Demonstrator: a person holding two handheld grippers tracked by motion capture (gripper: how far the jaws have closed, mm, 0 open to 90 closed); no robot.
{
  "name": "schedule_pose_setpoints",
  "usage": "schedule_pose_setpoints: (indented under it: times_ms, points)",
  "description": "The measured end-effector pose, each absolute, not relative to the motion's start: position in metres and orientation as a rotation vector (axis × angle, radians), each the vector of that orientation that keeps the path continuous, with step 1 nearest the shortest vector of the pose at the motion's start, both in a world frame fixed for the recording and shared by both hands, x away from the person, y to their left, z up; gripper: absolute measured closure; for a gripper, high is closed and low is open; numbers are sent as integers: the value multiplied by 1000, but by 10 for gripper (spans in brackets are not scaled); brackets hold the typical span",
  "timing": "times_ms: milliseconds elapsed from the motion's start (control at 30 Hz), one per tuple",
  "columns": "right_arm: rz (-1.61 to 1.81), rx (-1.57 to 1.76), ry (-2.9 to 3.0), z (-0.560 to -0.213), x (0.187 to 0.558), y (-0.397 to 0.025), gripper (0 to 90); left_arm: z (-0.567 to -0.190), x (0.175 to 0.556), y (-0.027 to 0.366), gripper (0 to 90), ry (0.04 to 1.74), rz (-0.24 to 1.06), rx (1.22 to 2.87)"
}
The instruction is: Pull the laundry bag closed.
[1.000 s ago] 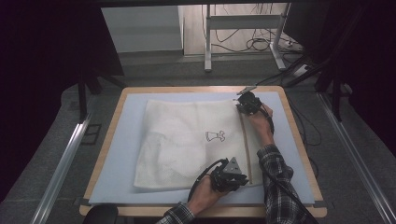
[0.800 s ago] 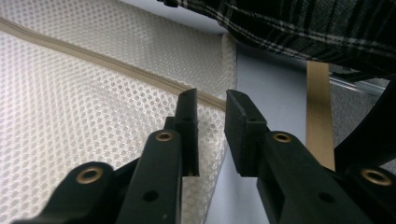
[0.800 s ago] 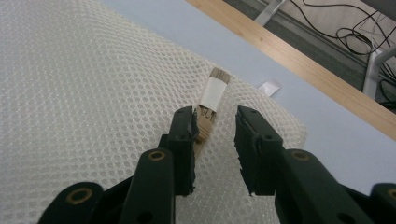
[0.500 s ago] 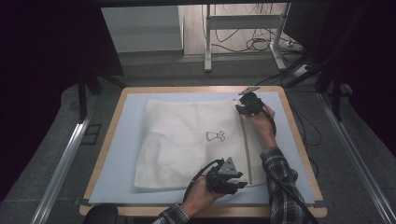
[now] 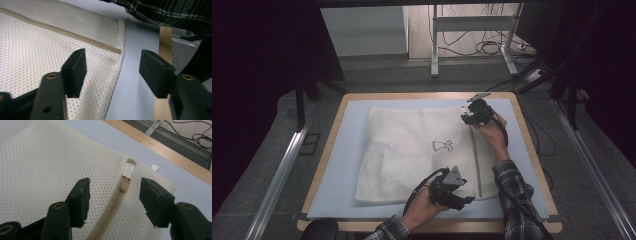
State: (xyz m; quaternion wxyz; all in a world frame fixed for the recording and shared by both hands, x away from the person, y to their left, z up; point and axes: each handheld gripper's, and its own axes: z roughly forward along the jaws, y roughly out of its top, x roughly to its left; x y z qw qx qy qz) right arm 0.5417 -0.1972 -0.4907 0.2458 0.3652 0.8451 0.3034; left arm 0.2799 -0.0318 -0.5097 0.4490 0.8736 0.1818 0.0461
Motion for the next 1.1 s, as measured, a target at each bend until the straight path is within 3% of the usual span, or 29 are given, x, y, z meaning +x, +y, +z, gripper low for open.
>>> schedule_pose_setpoints:
  times_ms: [167,533,700,1100]
  points:
    - [840,1015,2336,-488,539,-196,325,-505,277,-26,259,422,177,2205]
    - [849,1028,2364,-490,531,-195,185,-510,270,-6,62,475,129,2205]
    - [863,1008,2375,-488,525,-195,141,-509,274,1,42,516,43,2179]
    - [927,1034,2397,-482,511,-200,53,-505,270,14,7,505,132,2211]
